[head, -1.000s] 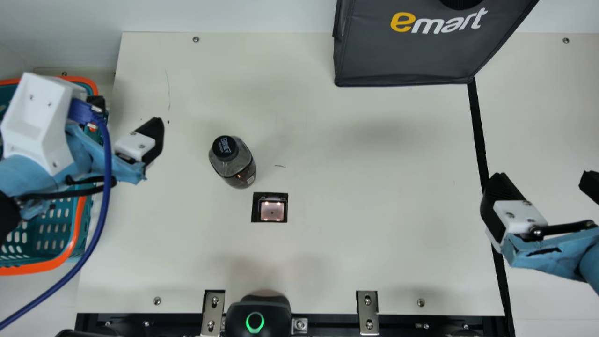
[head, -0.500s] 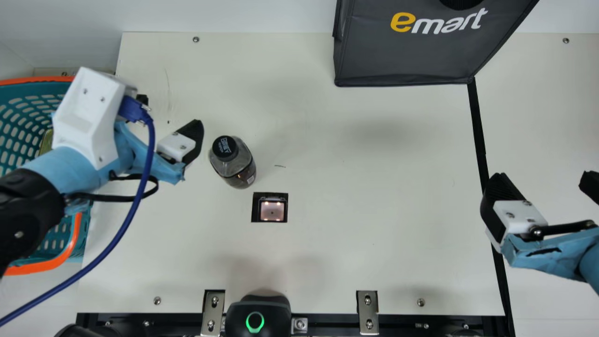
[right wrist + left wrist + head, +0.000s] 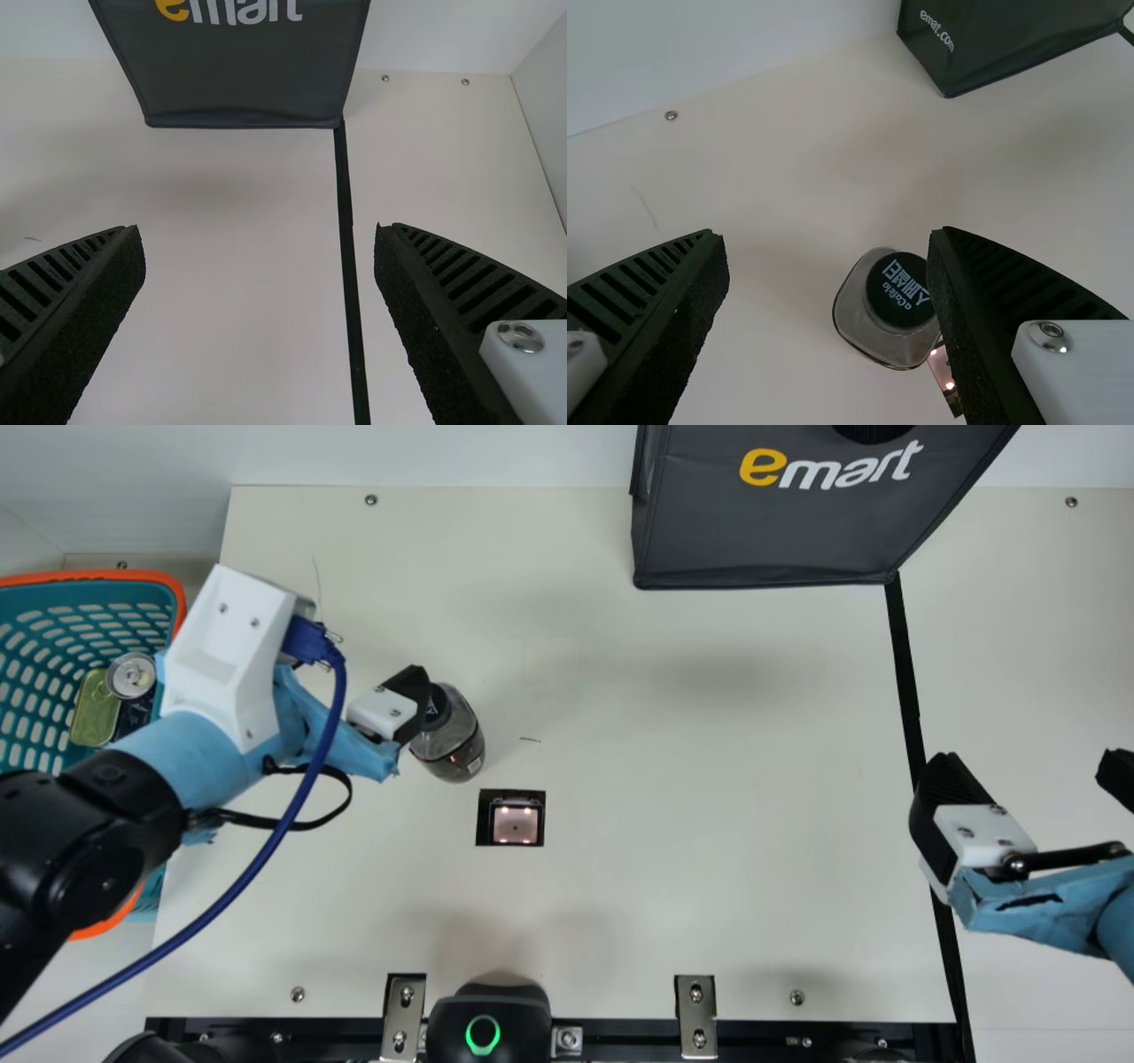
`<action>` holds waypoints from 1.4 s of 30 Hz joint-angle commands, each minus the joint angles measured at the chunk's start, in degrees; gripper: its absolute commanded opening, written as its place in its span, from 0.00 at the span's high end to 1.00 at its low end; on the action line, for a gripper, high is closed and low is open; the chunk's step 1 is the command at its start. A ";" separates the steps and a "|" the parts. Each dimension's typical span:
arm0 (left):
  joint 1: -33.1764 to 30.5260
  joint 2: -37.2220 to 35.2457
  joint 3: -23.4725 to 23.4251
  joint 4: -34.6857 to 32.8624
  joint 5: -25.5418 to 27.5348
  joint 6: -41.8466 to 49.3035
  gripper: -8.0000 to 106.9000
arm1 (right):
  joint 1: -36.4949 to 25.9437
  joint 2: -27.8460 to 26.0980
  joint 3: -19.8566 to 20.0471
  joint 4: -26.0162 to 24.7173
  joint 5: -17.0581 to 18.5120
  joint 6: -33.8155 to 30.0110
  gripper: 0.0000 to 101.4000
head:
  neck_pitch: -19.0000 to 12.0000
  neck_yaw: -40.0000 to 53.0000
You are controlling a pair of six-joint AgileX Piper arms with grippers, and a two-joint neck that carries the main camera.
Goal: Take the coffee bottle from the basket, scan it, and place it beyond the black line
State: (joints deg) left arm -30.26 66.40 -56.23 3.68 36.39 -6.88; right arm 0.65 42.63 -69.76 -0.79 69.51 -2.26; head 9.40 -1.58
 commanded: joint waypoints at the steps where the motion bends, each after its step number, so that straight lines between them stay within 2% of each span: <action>1: -0.88 0.21 0.10 0.88 0.05 -2.60 0.15 | 0.00 0.00 0.00 0.00 0.00 0.00 0.10 | -1.48 0.00; 14: -4.89 2.31 1.38 6.29 0.12 -12.92 0.15 | 0.00 0.00 0.00 0.00 0.00 0.00 0.10 | -1.48 0.00; 22: -6.94 4.74 0.08 9.10 2.28 -18.56 0.15 | 0.00 0.00 0.00 0.00 0.00 0.00 0.10 | -1.48 0.00; 29: -8.09 7.01 -1.32 9.99 3.94 -21.74 0.15 | 0.00 0.00 0.00 0.00 0.05 0.00 0.10 | -1.48 0.00; 42: -8.85 9.92 -1.19 10.52 4.33 -25.01 0.15 | 0.00 0.00 0.00 0.00 0.05 0.00 0.10 | -1.48 0.00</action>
State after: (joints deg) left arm -39.09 76.19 -57.42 14.26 40.77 -31.90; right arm 0.65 42.63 -69.76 -0.79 69.57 -2.26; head 9.40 -1.67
